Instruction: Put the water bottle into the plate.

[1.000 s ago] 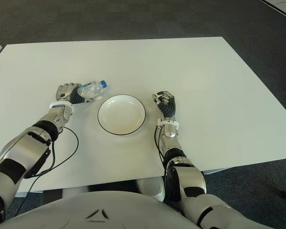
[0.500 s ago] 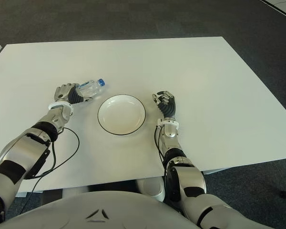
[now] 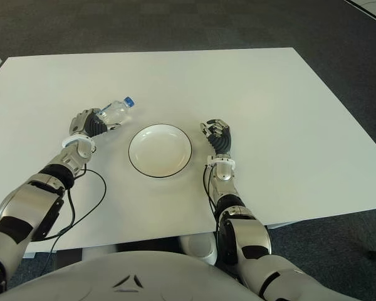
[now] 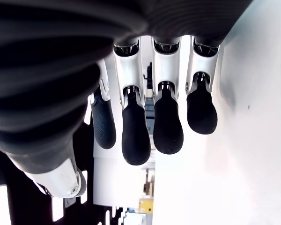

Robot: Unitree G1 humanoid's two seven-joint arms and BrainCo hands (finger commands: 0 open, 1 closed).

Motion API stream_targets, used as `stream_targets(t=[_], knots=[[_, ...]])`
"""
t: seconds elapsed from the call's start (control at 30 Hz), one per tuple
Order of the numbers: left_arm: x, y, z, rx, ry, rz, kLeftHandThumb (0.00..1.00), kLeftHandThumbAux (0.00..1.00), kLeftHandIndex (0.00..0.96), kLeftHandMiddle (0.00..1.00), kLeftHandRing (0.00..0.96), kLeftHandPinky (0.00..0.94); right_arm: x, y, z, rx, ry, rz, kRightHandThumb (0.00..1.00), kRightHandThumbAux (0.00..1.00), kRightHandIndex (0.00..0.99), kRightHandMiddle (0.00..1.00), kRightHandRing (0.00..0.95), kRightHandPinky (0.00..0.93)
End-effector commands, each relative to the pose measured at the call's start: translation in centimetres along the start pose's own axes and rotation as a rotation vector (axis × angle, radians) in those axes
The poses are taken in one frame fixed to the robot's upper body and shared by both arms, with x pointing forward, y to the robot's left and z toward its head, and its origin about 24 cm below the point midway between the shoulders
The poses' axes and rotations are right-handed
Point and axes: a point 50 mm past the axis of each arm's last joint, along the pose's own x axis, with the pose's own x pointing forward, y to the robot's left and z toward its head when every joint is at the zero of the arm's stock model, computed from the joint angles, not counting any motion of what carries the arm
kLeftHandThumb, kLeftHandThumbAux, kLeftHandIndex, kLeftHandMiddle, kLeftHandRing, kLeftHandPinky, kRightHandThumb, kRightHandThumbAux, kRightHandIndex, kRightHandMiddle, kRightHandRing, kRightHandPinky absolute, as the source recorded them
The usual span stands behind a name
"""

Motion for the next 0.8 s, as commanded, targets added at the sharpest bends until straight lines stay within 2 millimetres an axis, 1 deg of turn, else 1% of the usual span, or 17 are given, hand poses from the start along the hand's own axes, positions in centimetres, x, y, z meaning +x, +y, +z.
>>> stream_targets(t=[0.03,0.2,0.47,0.7,0.8], knots=[[0.7,1.9,1.3,-0.086,-0.061,0.085,0.853,0.668,0.399,0.544,0.875,0.861,-0.7,-0.1,-1.2,-0.003,0.063,0.002,0.709,0.727,0.436,0.697,0.696,0.699],[0.6,2.7,1.8,-0.112,-0.093,0.128,0.853,0.669,0.398,0.541,0.875,0.854,-0.7,0.0,-1.2,0.001,0.062,0.002,0.71,0.726,0.437,0.697,0.695,0.697],[0.6,4.5,3.4,-0.143,-0.176,0.188,0.853,0.669,0.398,0.539,0.874,0.852,-0.7,-0.1,-1.2,0.001,0.068,0.0,0.71,0.726,0.436,0.691,0.689,0.69],[-1.0,5.7,5.5,-0.186,-0.278,0.233,0.852,0.669,0.398,0.539,0.874,0.852,-0.7,0.0,-1.2,0.002,0.071,-0.007,0.71,0.727,0.436,0.69,0.689,0.695],[-1.5,6.0,5.9,-0.199,-0.305,0.234,0.852,0.669,0.398,0.539,0.876,0.857,-0.7,0.0,-1.2,0.002,0.071,-0.006,0.71,0.727,0.436,0.69,0.689,0.694]])
